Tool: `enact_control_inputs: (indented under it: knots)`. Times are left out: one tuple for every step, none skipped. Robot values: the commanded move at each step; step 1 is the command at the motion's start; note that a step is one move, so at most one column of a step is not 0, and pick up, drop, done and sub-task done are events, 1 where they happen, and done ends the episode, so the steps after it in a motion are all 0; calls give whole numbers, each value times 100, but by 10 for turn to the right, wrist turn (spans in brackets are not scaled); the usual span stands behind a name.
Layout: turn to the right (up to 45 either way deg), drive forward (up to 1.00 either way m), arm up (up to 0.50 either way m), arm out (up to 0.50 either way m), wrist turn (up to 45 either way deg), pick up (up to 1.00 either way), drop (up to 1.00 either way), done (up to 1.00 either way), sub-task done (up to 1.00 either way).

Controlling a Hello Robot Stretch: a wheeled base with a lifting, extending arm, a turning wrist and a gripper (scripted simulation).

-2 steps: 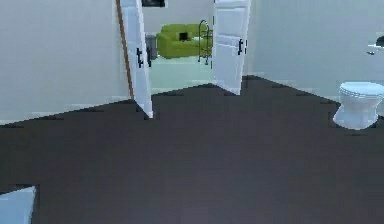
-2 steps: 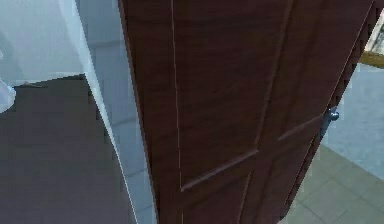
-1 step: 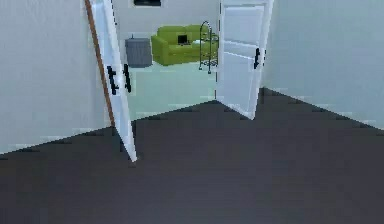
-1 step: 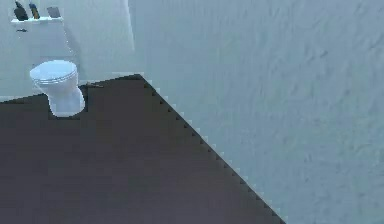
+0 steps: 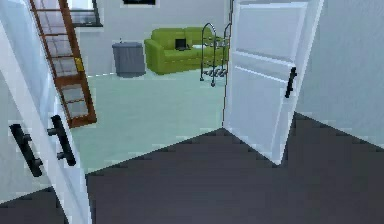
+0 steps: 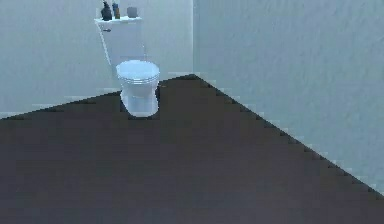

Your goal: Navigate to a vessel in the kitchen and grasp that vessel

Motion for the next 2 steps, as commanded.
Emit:
enact_control_inputs:
  knots:
    - [0, 40, 0, 0, 0, 0, 0, 0, 0]
    - [0, 90, 0, 0, 0, 0, 0, 0, 0]
